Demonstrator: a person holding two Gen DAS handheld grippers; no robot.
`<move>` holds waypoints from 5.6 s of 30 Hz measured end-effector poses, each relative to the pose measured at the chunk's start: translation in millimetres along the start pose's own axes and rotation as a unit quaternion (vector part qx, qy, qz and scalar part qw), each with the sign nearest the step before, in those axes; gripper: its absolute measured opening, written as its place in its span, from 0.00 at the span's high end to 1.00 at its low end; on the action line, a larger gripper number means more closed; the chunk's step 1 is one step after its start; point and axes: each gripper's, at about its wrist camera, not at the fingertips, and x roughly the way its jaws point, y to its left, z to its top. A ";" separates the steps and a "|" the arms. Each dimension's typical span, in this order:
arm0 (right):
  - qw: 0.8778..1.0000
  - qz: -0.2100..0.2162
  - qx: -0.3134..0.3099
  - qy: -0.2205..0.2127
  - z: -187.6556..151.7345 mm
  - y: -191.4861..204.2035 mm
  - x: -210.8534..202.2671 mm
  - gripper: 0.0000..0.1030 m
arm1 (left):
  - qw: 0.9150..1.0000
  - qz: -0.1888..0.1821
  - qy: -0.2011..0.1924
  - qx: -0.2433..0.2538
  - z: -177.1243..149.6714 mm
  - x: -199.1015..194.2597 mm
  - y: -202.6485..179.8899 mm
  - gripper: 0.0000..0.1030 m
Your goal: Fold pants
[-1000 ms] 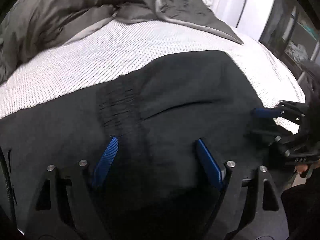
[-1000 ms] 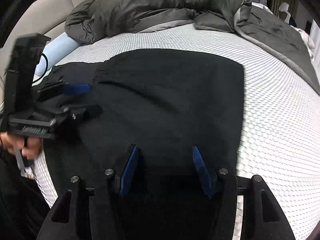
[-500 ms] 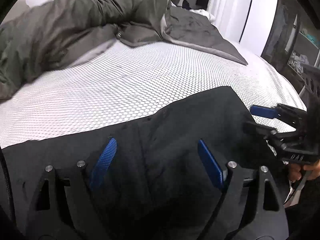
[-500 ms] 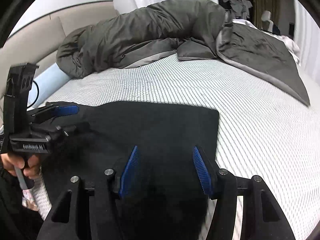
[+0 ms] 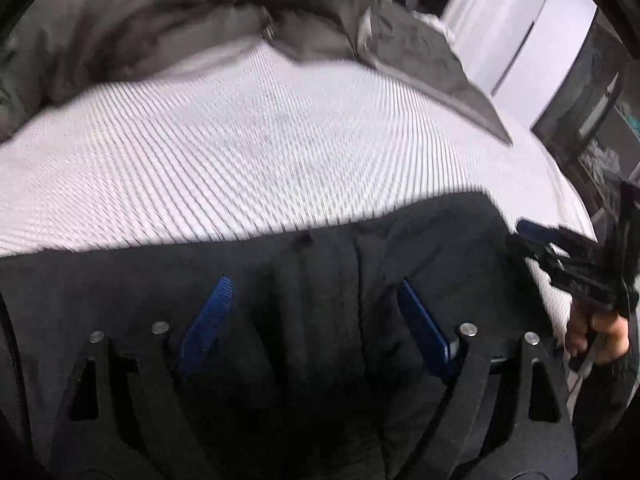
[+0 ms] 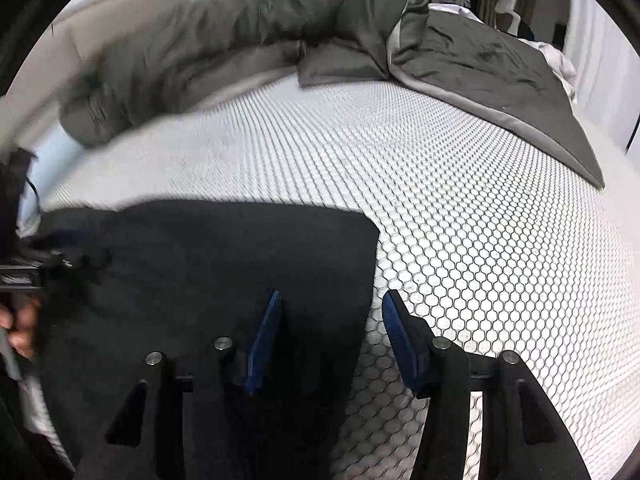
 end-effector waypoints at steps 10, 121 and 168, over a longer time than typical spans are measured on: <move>0.999 0.031 -0.042 0.003 12.4 52.4 12.1 0.47 | 0.996 0.058 0.030 -0.064 9.5 39.9 22.4 0.18; 0.996 -0.047 0.005 -0.073 -135.7 23.7 -93.6 0.18 | 0.988 -0.048 -0.135 -0.048 -96.5 -112.1 -99.4 0.91; 0.989 0.083 0.007 -0.118 -105.2 57.0 -115.5 0.94 | 0.990 0.001 -0.093 -0.108 -126.2 -104.1 14.6 0.24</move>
